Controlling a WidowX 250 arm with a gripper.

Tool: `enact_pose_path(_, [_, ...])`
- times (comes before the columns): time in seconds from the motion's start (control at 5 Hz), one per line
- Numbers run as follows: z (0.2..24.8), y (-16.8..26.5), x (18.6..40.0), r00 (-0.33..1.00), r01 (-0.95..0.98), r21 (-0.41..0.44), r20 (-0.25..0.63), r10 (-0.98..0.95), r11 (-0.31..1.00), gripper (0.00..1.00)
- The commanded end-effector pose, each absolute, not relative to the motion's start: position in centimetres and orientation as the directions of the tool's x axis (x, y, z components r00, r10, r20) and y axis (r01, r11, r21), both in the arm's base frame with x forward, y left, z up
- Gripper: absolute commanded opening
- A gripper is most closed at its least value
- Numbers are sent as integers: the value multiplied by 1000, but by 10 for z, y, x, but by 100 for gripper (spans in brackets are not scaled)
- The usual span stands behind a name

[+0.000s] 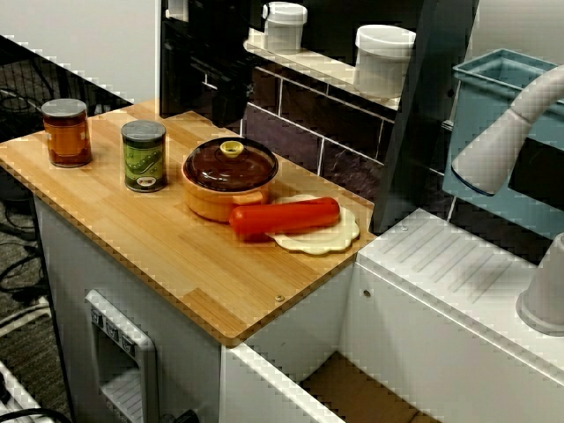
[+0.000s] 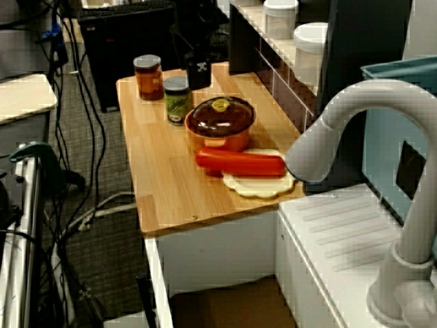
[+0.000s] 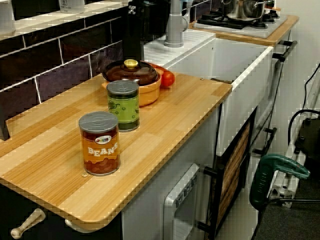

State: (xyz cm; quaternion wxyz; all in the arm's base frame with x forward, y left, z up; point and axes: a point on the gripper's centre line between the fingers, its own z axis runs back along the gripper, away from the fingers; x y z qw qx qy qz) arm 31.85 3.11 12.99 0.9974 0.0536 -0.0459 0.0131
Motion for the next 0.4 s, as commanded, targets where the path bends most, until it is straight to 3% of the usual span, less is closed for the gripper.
enact_pose_path(0.0, [135, 35, 342, 990, 39, 45, 132, -44, 998, 100])
enact_pose_path(0.2, [128, 34, 346, 984, 98, 52, 142, -105, 994, 100])
